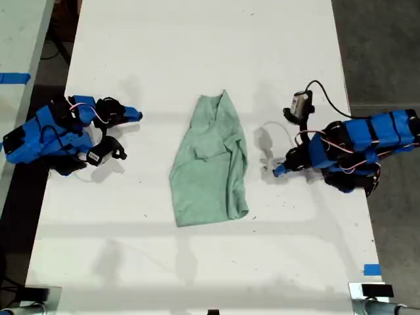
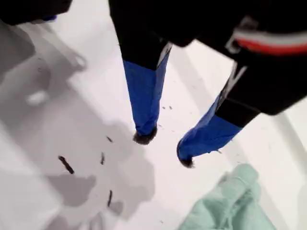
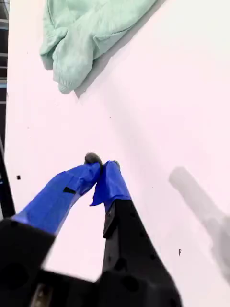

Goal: Fold t shirt

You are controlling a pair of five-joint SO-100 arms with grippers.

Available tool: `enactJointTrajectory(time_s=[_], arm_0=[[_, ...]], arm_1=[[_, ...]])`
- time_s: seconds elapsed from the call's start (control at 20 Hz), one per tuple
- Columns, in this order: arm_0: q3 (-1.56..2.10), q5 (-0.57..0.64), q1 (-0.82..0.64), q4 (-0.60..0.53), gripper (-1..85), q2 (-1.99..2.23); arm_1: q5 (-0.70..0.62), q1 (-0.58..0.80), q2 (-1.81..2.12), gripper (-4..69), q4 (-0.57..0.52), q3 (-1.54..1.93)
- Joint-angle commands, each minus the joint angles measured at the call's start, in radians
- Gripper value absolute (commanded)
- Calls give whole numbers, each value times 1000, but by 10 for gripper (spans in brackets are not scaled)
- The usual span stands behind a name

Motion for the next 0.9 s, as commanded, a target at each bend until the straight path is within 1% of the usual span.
enactJointTrajectory(time_s=[0.0,0.05,0.2,0.4,0.5,0.65,0.75,0.8,0.85], arm_0=[[41,-49,23,-18,4,6],[41,-49,26,-18,4,6],[43,-51,18,-17,4,6],[43,-44,-14,-17,13,5],[43,-43,-9,-17,17,5],[44,-43,-2,-17,21,5],[44,-43,37,-17,59,5],[44,-43,84,-17,118,5],[44,-43,132,-17,126,5]], arm_1=[[-3,38,472,68,52,275],[-48,71,653,58,123,356],[-132,98,637,54,31,425],[-216,164,632,79,31,439],[-215,178,632,90,31,439],[-190,124,632,95,31,439],[-215,132,632,92,31,439],[-242,133,632,92,31,439],[-350,133,632,86,31,439]])
